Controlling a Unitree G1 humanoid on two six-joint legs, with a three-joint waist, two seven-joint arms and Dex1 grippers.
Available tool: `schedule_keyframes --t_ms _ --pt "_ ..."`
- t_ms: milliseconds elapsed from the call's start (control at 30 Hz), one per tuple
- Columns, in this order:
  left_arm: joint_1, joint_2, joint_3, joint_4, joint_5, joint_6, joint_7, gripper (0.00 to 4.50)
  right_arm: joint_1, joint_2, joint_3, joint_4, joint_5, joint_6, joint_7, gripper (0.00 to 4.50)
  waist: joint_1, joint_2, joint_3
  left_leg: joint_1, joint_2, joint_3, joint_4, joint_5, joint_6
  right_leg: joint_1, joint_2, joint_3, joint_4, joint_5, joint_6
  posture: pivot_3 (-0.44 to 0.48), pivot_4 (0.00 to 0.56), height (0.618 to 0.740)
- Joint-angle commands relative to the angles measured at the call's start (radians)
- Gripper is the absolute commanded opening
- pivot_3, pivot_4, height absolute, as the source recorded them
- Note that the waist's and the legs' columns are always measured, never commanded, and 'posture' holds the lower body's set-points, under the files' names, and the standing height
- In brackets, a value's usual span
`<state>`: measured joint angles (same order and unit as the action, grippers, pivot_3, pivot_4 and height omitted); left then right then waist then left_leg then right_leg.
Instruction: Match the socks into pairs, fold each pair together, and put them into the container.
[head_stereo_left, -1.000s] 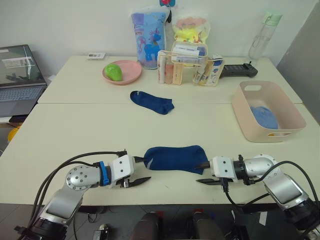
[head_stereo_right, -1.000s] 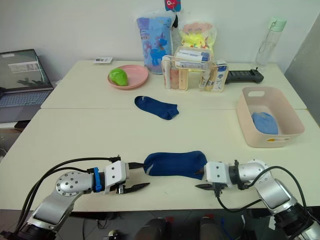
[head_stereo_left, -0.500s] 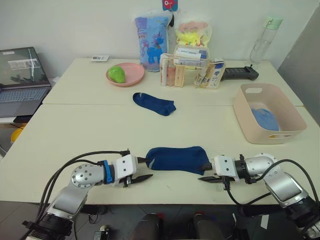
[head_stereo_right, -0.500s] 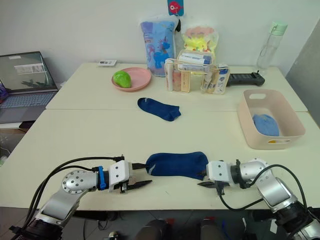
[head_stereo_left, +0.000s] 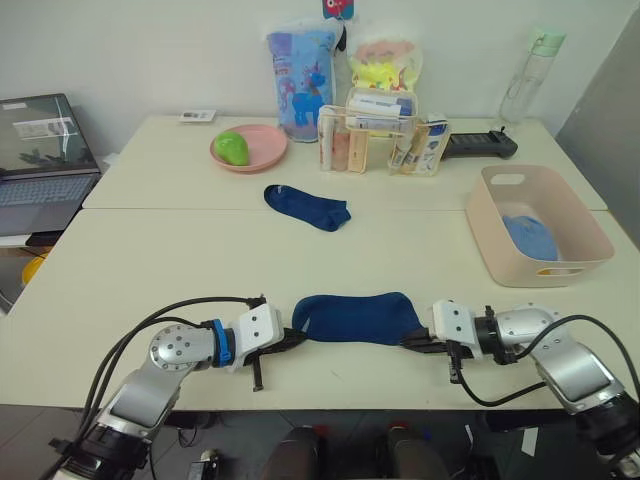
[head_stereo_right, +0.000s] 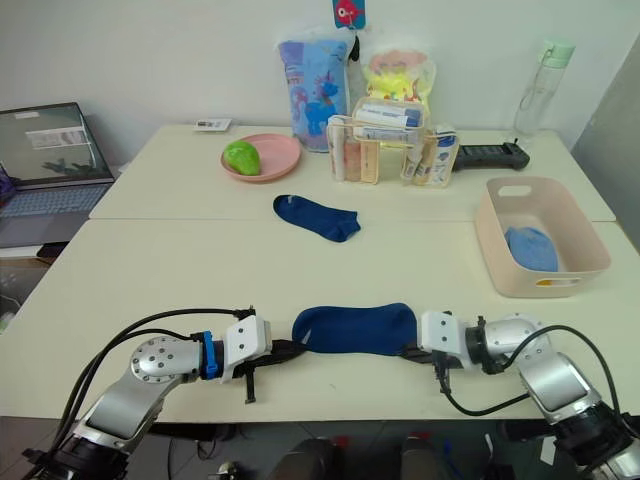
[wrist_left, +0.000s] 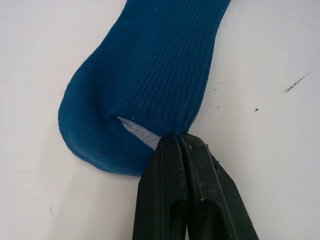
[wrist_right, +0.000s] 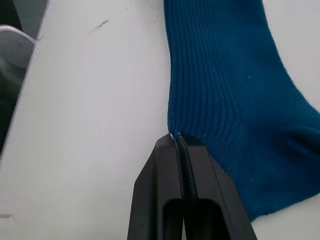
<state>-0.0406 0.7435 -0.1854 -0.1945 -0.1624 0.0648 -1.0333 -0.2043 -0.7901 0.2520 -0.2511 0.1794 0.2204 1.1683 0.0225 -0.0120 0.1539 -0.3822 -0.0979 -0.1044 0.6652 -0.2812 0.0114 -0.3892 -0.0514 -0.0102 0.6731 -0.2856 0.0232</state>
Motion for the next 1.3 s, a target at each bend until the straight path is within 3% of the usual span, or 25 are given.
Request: schedule_keyframes --t_ms 33,167,300,367,433,733,867,1133,1300 --pt "0.050 0.076 0.075 -0.145 -0.095 0.034 -0.069 0.03 0.009 -0.061 -0.056 -0.171 0.125 0.130 0.054 0.00 -0.002 0.000 0.001 0.000 0.000 0.000 -0.001 0.000 0.000 0.000 0.000 0.000 -0.001 0.000 0.000 0.000 0.150 0.740" --pt "0.106 0.164 0.133 -0.257 -0.214 0.119 -0.147 0.03 0.015 -0.112 -0.095 -0.270 0.279 0.311 0.075 0.00 0.000 0.000 0.002 0.000 0.001 0.000 -0.002 0.000 0.000 0.000 0.000 -0.001 -0.001 -0.001 -0.001 0.000 0.150 0.740" --pt "0.143 0.256 0.177 -0.348 -0.391 0.358 -0.185 0.03 0.003 -0.147 -0.126 -0.334 0.479 0.549 0.069 0.00 0.000 0.000 0.003 0.000 0.001 0.000 -0.002 -0.001 0.001 0.001 0.000 -0.001 -0.002 -0.001 -0.001 0.000 0.150 0.740" --pt "0.143 0.296 0.145 -0.342 -0.402 0.426 -0.211 0.03 -0.017 -0.136 -0.114 -0.333 0.538 0.640 0.043 0.00 -0.001 0.000 0.004 0.000 0.001 -0.001 -0.002 -0.001 0.001 0.001 0.000 -0.001 -0.002 -0.001 -0.001 0.000 0.150 0.740" --pt "0.116 0.278 0.101 -0.306 -0.380 0.444 -0.203 0.03 -0.035 -0.114 -0.087 -0.308 0.551 0.688 0.017 0.00 -0.001 0.000 0.004 0.000 0.001 0.000 -0.002 -0.001 0.001 0.001 0.000 -0.001 -0.002 -0.001 -0.001 0.000 0.150 0.740" --pt "-0.154 0.079 -0.016 -0.099 -0.267 0.485 -0.078 0.03 -0.177 -0.060 0.043 -0.032 0.283 0.464 0.023 0.00 0.000 -0.003 0.005 0.000 0.001 0.000 -0.002 0.000 0.000 0.000 0.000 -0.001 -0.002 -0.001 -0.001 0.000 0.150 0.740" --pt "-0.241 0.042 -0.032 -0.031 -0.231 0.479 -0.085 0.03 -0.255 -0.028 0.075 0.092 0.194 0.358 0.052 0.00 -0.002 -0.003 0.006 0.000 0.001 0.000 -0.002 0.001 -0.002 0.000 0.000 -0.001 -0.002 -0.001 -0.001 0.000 0.150 0.740" --pt "-0.394 -0.049 -0.090 0.225 -0.053 0.314 -0.033 0.03 -0.380 0.133 0.084 0.397 0.015 0.130 -0.042 0.00 -0.006 -0.003 0.006 0.000 0.001 0.000 -0.001 0.003 -0.005 0.000 0.000 -0.001 -0.001 -0.001 -0.001 0.000 0.150 0.740" --pt "-0.439 -0.102 -0.083 0.326 0.020 0.200 0.003 0.03 -0.382 0.157 0.070 0.426 -0.023 0.084 -0.042 0.00 -0.010 -0.003 0.006 -0.002 0.000 0.000 -0.001 0.003 -0.006 -0.002 0.000 -0.001 -0.001 -0.001 -0.001 0.000 0.150 0.740"
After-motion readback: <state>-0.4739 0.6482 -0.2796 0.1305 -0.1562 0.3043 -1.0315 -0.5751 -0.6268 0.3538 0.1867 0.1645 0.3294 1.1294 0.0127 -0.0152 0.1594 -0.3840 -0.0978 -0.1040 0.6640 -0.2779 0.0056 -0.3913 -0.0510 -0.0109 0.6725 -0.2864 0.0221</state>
